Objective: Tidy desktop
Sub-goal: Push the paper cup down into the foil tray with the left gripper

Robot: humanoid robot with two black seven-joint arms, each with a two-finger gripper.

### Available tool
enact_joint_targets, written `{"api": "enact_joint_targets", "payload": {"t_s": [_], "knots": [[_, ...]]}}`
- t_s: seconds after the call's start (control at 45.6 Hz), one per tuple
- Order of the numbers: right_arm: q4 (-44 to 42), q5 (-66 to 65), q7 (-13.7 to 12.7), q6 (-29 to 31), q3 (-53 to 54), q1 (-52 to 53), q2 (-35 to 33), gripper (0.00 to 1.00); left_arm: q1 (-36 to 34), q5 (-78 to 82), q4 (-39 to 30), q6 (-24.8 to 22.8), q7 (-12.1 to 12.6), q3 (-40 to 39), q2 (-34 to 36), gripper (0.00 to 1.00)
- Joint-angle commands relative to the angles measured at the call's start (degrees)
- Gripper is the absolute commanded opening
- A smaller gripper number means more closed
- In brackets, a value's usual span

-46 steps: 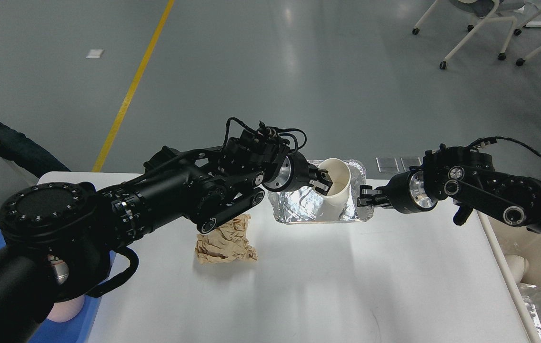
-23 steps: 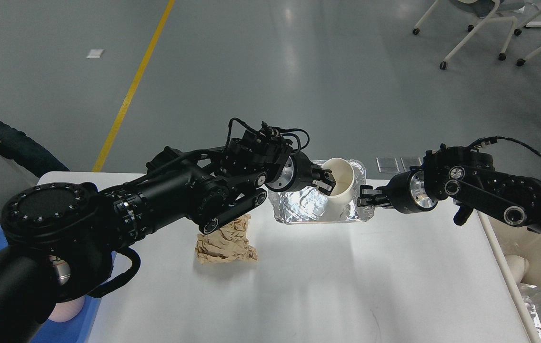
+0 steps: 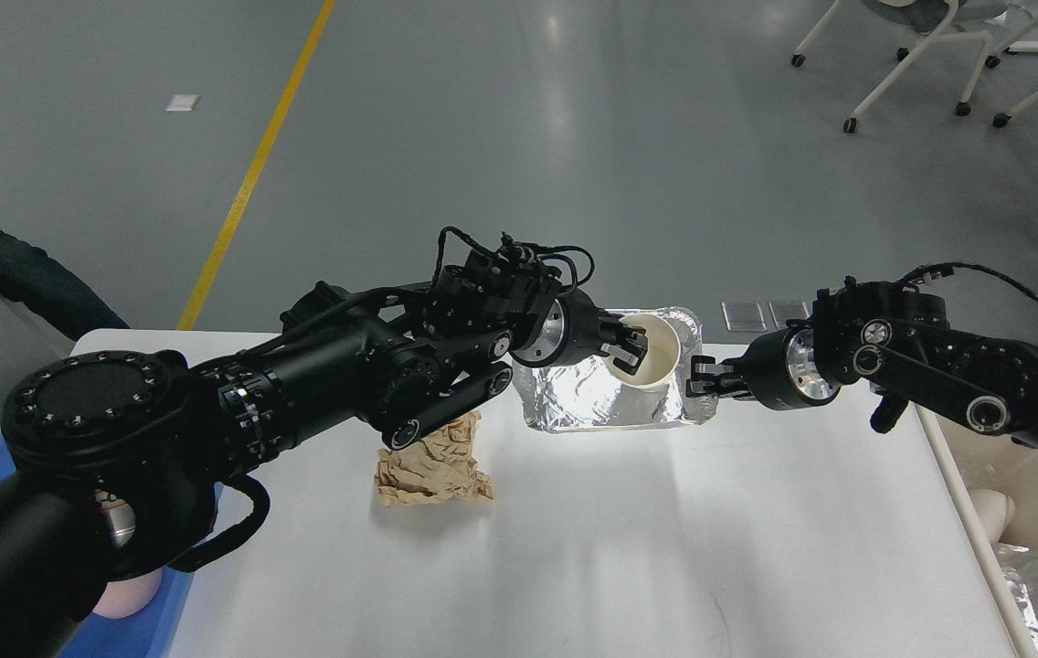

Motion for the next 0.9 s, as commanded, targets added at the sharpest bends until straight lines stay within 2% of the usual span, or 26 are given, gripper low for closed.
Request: {"api": "enact_joint_targets", "payload": {"t_s": [0.0,0.307,0.548,0.877], "knots": [[0.0,0.0,0.1,0.0,-0.1,0.0,0.0,0.0,0.0,0.0,0.0,0.0,0.0,0.0,-0.1,0.97],[0.0,0.0,0.0,0.0,-0.1,0.0,0.1,0.0,0.1,-1.3,0.2,0.4,0.0,0.0,-0.2,0.97],[0.0,0.0,0.0,0.0,0.0,0.0,0.2,0.0,0.1,-2.2,0.3,5.0,0.0,0.0,-0.6,0.97],[0.0,0.0,0.1,0.0,0.0,-0.1,0.2,0.0,0.2,-2.5,1.6,8.7,0.2,0.0,-0.7,0.97]]}}
